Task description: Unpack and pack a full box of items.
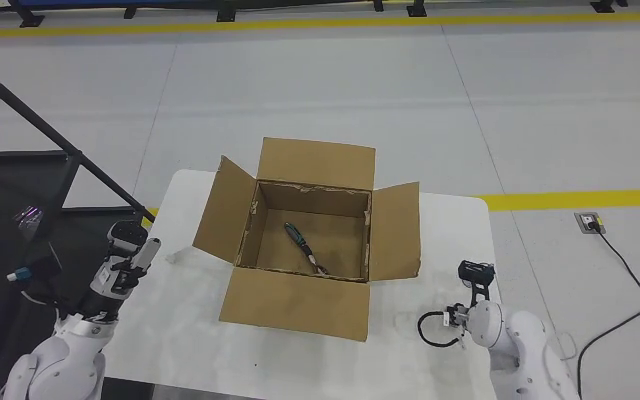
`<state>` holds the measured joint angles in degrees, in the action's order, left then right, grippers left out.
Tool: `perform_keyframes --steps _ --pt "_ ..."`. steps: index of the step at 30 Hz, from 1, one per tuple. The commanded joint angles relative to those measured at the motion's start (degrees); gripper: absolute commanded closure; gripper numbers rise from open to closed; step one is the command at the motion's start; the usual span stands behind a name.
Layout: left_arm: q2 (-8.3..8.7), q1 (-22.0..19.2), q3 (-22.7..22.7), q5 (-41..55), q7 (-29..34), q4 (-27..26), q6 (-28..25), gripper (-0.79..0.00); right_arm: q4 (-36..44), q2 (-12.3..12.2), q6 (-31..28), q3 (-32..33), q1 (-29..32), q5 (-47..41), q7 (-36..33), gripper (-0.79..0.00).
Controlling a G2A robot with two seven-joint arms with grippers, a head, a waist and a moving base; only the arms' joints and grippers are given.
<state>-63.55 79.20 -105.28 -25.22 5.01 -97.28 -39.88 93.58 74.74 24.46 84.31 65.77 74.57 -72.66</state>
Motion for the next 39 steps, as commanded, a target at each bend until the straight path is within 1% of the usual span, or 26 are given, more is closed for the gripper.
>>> perform_keyframes --steps 1,6,8,10,11,15,18,20,23,27,31,33,36,39 --pt "0.02 0.1 -0.1 0.1 -0.1 0.0 0.0 -0.785 -1.2 0.1 0.4 -0.3 -0.6 0.0 0.1 -0.388" --pt "0.07 0.2 -0.2 0.0 -0.3 0.1 0.1 -0.785 -3.3 0.2 0.7 -0.9 -1.8 0.0 0.2 -0.369" --pt "0.09 0.2 -0.2 0.0 -0.3 0.1 0.2 -0.785 -3.6 0.3 0.6 -0.9 -2.0 -0.2 0.4 -0.268" --pt "0.11 0.2 -0.2 0.1 -0.3 0.1 0.3 -0.785 -3.1 0.3 0.6 -0.7 -1.9 -0.7 0.8 -0.123" --pt "0.12 0.2 -0.2 0.1 -0.3 0.1 0.3 -0.785 -2.4 0.3 0.3 -0.5 -1.6 -1.1 1.0 0.000" --pt "0.14 0.2 0.0 0.0 -0.3 0.0 0.4 -0.785 2.4 0.1 -1.2 1.1 0.4 -3.4 1.7 0.000" --pt "0.16 0.1 0.1 -0.1 -0.2 -0.2 0.5 -0.785 9.3 -0.1 -3.4 2.9 3.1 -5.6 3.6 0.000" --pt "0.18 0.1 0.2 -0.1 -0.1 -0.4 0.6 -0.785 15.2 -0.2 -5.9 3.5 5.4 -7.0 6.2 0.000" --pt "0.20 0.1 0.4 -0.3 0.0 -0.8 0.7 -0.785 23.4 -0.2 -7.1 3.8 8.0 -7.4 10.5 0.000" --pt "0.23 0.4 0.3 -0.3 -0.2 -1.1 0.7 -0.785 31.5 0.0 -7.6 1.0 8.3 -6.1 16.0 0.000" --pt "0.27 1.2 -0.4 -0.5 -0.7 -1.5 0.8 -0.785 36.2 0.4 -9.3 -4.4 5.5 -5.0 22.5 0.000" --pt "0.26 1.6 -0.9 -0.4 -1.2 -1.7 1.0 -0.785 35.6 0.6 -10.5 -7.7 2.9 -4.5 24.5 0.000" --pt "0.26 2.4 -1.6 -0.3 -1.9 -2.2 1.0 -0.785 32.1 1.4 -10.9 -13.8 -3.0 -5.0 26.5 0.000" --pt "0.24 3.4 -2.5 -0.2 -2.8 -2.5 1.2 -0.785 25.0 2.6 -10.4 -20.0 -10.5 -7.7 27.8 0.000"
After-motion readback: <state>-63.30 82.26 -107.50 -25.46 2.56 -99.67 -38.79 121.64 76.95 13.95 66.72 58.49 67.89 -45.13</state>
